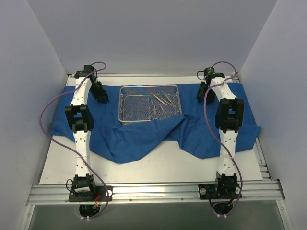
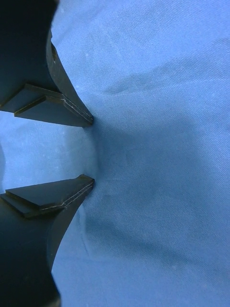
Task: Open and lay out the surgical kit
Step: Smooth out the surgical kit at the center of the board.
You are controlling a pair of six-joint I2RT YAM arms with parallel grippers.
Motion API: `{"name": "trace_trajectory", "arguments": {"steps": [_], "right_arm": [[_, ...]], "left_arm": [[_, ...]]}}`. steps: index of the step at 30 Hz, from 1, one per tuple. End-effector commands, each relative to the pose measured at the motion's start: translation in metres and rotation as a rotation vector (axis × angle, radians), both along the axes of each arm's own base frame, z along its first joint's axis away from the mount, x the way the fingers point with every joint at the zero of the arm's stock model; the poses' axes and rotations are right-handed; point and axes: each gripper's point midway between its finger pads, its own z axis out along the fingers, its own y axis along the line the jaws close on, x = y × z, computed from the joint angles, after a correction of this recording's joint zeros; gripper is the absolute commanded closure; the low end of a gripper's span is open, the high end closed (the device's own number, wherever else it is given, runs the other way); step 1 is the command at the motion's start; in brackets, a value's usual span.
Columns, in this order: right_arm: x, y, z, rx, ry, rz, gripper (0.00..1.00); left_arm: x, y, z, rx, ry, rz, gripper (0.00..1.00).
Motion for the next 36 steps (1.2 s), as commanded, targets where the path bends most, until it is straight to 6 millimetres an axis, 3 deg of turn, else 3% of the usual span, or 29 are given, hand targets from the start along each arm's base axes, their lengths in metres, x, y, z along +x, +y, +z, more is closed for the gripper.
{"name": "trace_trajectory", "arguments": {"steps": [1, 9, 14, 17, 18, 20, 21, 24, 29, 30, 31, 32, 33, 36], "right_arm": [[-0.036, -0.029, -0.078, -0.037, 0.195, -0.056, 0.52], [-0.025, -0.025, -0.088, -0.003, 0.195, -0.050, 0.51], [-0.029, -0.017, -0.086, 0.015, 0.198, -0.052, 0.51], [-0.026, -0.016, -0.081, 0.014, 0.174, -0.046, 0.51], [-0.023, -0.009, -0.077, 0.043, 0.159, -0.030, 0.50], [-0.016, -0.007, -0.067, 0.045, 0.139, -0.018, 0.48], [-0.009, -0.006, -0.058, 0.051, 0.119, -0.014, 0.48], [0.002, -0.002, -0.042, 0.057, 0.074, -0.009, 0.45], [0.009, 0.001, -0.016, 0.050, 0.024, 0.004, 0.34], [0.008, 0.001, -0.013, 0.053, 0.022, 0.005, 0.34], [0.010, 0.002, -0.002, 0.055, 0.003, 0.009, 0.33], [0.011, 0.014, 0.006, 0.049, -0.011, 0.038, 0.33], [0.011, 0.014, 0.013, 0.037, -0.018, 0.047, 0.32], [0.012, 0.020, 0.049, 0.016, -0.081, 0.073, 0.32]], "left_arm": [[0.039, 0.004, -0.026, -0.037, -0.113, 0.036, 0.63], [0.067, 0.018, -0.025, -0.107, -0.208, 0.090, 0.60], [0.082, 0.033, -0.011, -0.141, -0.283, 0.121, 0.59], [0.087, 0.034, 0.016, -0.169, -0.332, 0.120, 0.59], [0.091, 0.034, 0.047, -0.163, -0.386, 0.113, 0.57], [0.092, 0.036, 0.078, -0.136, -0.433, 0.125, 0.55], [0.086, 0.042, 0.107, -0.096, -0.458, 0.144, 0.53], [0.063, 0.051, 0.143, -0.031, -0.456, 0.164, 0.51], [0.005, 0.071, 0.126, 0.123, -0.269, 0.159, 0.49], [-0.005, 0.073, 0.134, 0.155, -0.262, 0.149, 0.50], [-0.019, 0.074, 0.122, 0.187, -0.204, 0.139, 0.50], [-0.025, 0.074, 0.120, 0.207, -0.194, 0.113, 0.50], [-0.032, 0.078, 0.128, 0.239, -0.201, 0.113, 0.50], [-0.049, 0.073, 0.122, 0.259, -0.162, 0.082, 0.50]]}}
